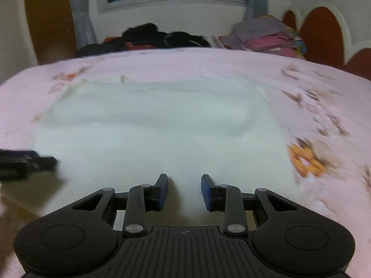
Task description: Fold small clothes
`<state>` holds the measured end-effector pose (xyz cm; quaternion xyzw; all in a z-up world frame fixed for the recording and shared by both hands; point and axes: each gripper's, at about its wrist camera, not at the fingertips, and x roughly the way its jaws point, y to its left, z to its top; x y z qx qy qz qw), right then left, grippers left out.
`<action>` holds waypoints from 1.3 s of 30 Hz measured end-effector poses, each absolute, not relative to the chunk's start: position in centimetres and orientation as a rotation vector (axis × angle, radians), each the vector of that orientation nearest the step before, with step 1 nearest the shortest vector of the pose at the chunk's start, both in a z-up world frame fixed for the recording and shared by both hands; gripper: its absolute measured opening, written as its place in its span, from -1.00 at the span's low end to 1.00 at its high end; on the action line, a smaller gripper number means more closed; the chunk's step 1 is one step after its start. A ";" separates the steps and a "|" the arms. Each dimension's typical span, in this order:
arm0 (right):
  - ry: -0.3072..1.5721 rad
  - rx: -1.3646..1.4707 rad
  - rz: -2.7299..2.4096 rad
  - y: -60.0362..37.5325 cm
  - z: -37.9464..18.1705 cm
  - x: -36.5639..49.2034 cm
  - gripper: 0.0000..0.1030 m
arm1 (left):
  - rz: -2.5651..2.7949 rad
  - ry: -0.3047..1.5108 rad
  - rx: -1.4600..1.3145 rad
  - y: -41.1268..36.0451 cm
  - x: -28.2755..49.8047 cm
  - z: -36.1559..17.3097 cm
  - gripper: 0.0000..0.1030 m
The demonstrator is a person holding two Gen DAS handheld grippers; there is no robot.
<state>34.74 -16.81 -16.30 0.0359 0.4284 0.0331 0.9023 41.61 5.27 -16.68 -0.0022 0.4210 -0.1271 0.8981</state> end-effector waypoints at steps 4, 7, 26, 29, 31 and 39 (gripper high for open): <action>0.889 0.082 0.041 -17.3 -16.0 33.6 -0.41 | -0.263 0.865 0.010 5.1 41.4 -16.8 0.06; 0.881 0.067 0.036 -17.2 -16.3 33.0 -0.41 | -0.255 0.862 0.015 5.0 41.3 -16.9 0.07; 0.858 0.165 0.222 -20.5 -14.1 31.7 -0.37 | -0.046 0.931 -0.129 3.3 35.7 -13.5 0.17; 0.831 0.176 0.246 -21.2 -13.1 31.0 -0.37 | -0.025 0.933 -0.176 3.3 34.6 -13.5 0.28; 0.814 0.190 0.257 -21.7 -12.5 30.5 -0.37 | -0.011 0.936 -0.225 3.6 33.8 -13.6 0.30; 0.812 0.194 0.317 -20.1 -12.1 30.0 -0.37 | 0.004 0.965 -0.381 5.2 32.9 -14.9 0.33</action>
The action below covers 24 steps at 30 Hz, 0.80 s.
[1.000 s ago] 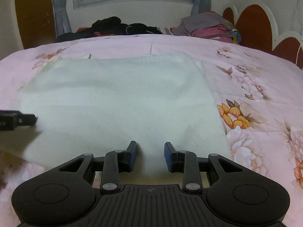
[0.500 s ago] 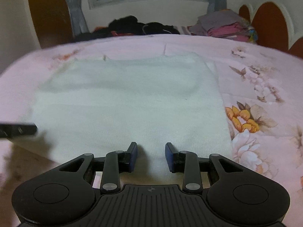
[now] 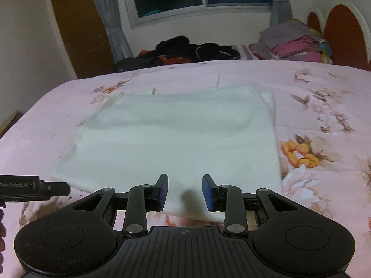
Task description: Fold small clothes
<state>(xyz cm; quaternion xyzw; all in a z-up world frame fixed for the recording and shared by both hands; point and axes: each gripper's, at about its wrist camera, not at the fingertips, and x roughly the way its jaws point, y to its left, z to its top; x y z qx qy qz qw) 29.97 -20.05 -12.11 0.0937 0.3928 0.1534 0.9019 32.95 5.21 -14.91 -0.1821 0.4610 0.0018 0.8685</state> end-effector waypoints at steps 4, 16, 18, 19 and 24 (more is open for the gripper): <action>0.832 0.193 0.328 -18.5 -12.8 30.5 -0.37 | -0.011 0.953 -0.503 6.4 33.4 -16.6 0.40; 0.832 0.136 0.315 -14.2 -14.1 36.4 -0.37 | -0.061 0.797 -0.781 8.3 37.4 -18.3 0.67; 0.824 0.139 0.304 -13.8 -14.1 37.7 -0.37 | -0.059 0.774 -0.821 8.7 38.3 -18.6 0.58; 0.821 0.142 0.301 -13.6 -14.1 38.4 -0.37 | -0.059 0.765 -0.834 8.8 38.7 -18.8 0.53; 0.790 0.117 0.282 -12.2 -14.2 41.1 -0.37 | -0.047 0.736 -0.883 9.7 39.9 -19.8 -0.10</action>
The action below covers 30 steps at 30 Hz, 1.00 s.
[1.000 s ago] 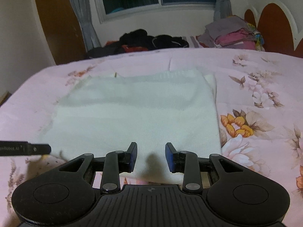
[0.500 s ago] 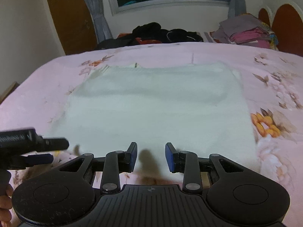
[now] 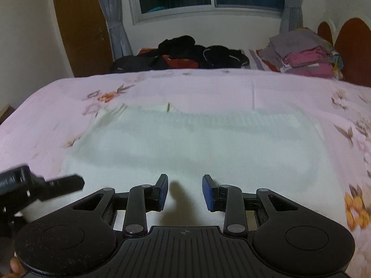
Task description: Fold small clothes
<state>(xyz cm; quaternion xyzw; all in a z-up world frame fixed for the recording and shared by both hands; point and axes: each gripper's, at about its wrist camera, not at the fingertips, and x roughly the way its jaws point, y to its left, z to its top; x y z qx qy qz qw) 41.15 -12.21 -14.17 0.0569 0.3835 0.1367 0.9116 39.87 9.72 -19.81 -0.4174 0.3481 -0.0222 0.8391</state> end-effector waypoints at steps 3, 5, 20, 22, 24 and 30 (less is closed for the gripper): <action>0.830 0.044 0.266 -10.8 -16.0 41.9 -0.37 | -0.033 0.734 -0.898 10.4 40.0 -20.4 -0.56; 0.802 0.002 0.269 -10.3 -16.7 41.5 -0.37 | -0.027 0.737 -0.902 10.8 39.9 -20.6 -0.81; 0.783 0.097 0.288 -12.2 -16.0 41.1 -0.37 | -0.064 0.615 -0.627 7.5 39.3 -14.6 -0.87; 0.772 0.133 0.281 -13.4 -15.3 40.8 -0.37 | -0.107 0.594 -0.541 5.7 39.5 -13.1 -0.87; 0.761 0.179 0.265 -15.0 -14.6 40.4 -0.37 | -0.159 0.576 -0.469 3.7 39.9 -11.6 -0.87; 0.733 0.267 0.178 -21.1 -12.8 38.6 -0.37 | -0.362 0.569 -0.290 -5.0 41.0 -10.0 -0.87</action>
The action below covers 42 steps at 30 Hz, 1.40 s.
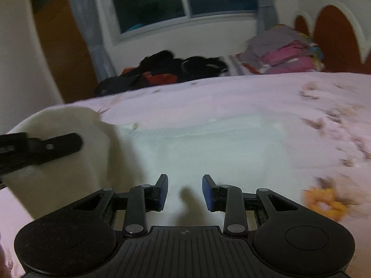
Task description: Fold small clothes
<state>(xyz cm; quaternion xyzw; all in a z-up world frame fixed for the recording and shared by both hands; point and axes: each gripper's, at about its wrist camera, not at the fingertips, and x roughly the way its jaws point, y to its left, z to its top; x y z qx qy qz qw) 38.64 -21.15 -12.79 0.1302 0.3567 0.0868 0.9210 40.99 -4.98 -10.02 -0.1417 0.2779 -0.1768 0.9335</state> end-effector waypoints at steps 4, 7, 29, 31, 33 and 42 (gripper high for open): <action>0.730 0.295 0.099 -25.8 -12.4 36.9 -0.37 | -0.480 0.611 -0.182 -10.7 40.5 -11.6 -0.87; 0.740 0.342 0.048 -28.9 -12.4 35.7 -0.37 | -0.537 0.669 -0.089 -14.0 39.8 -13.8 -0.87; 0.852 0.508 0.193 -29.7 -15.3 39.5 -0.37 | -0.452 0.703 -0.110 -6.6 39.4 -12.5 0.37; 0.852 0.536 0.194 -29.7 -15.6 40.2 -0.37 | -0.408 0.700 -0.123 -5.3 39.9 -12.2 0.36; 0.847 0.551 0.194 -29.8 -15.7 40.6 -0.37 | -0.382 0.696 -0.135 -4.5 40.5 -12.1 0.36; 0.792 0.439 0.174 -29.2 -14.0 40.1 -0.81 | -0.357 0.734 -0.174 -4.7 42.6 -13.1 0.35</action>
